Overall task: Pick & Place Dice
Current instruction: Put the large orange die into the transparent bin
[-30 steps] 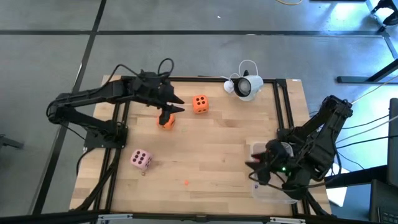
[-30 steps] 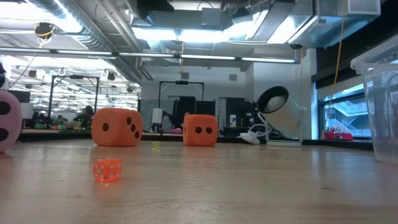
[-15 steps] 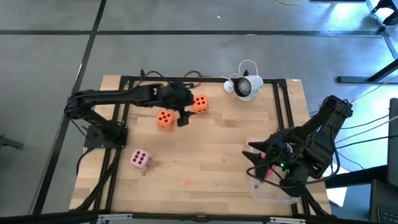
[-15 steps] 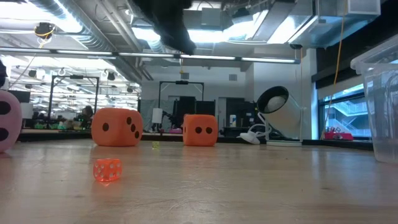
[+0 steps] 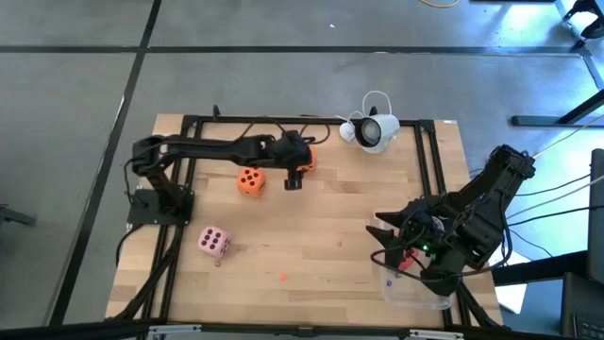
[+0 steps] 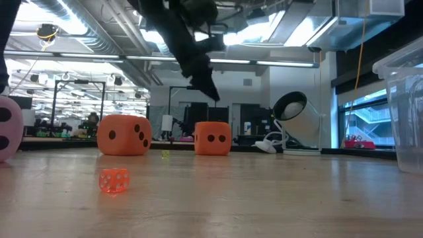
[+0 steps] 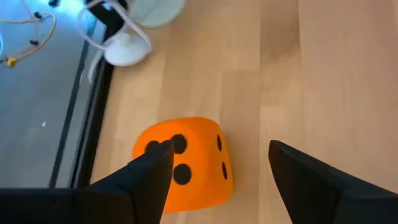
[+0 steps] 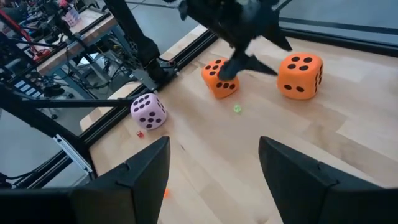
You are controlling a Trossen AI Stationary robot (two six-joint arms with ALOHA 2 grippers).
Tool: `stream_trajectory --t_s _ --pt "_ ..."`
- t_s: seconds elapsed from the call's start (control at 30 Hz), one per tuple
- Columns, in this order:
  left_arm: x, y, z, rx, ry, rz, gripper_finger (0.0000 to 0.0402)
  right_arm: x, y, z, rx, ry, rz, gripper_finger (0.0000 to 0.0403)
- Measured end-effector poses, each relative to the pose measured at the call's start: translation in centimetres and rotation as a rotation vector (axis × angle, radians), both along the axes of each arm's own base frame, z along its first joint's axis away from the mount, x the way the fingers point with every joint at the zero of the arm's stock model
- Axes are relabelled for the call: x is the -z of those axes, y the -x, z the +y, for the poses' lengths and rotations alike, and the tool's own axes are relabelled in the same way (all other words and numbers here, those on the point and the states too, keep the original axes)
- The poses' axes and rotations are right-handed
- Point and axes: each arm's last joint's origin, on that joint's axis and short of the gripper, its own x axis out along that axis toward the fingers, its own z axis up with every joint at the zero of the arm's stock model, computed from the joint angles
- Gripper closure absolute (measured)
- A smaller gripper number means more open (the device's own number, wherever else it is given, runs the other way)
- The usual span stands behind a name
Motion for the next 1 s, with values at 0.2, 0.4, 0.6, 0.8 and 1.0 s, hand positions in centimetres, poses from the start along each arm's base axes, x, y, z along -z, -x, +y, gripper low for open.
stream_trajectory --t_s 0.2,0.4,0.6,0.8,1.0 --pt "2.4 -1.1 0.1 0.011 -0.083 0.097 0.0113 0.0 0.0 0.0 0.0 0.0 0.0 0.0158" --pt "3.2 -1.9 0.7 -0.026 -0.222 0.133 0.0089 0.0 0.0 0.0 -0.002 -0.002 0.003 0.0158" --pt "3.0 -2.1 0.7 -0.005 -0.215 0.099 0.0077 0.1 0.0 0.1 -0.013 -0.015 0.019 0.0158" --pt "3.3 -2.2 0.9 -0.016 -0.204 0.101 0.0062 0.1 0.0 0.1 -0.017 -0.007 0.023 0.0158" --pt "5.4 -2.7 1.4 -0.049 -0.224 0.166 0.0054 0.1 0.0 0.1 -0.025 0.006 0.029 0.0158"
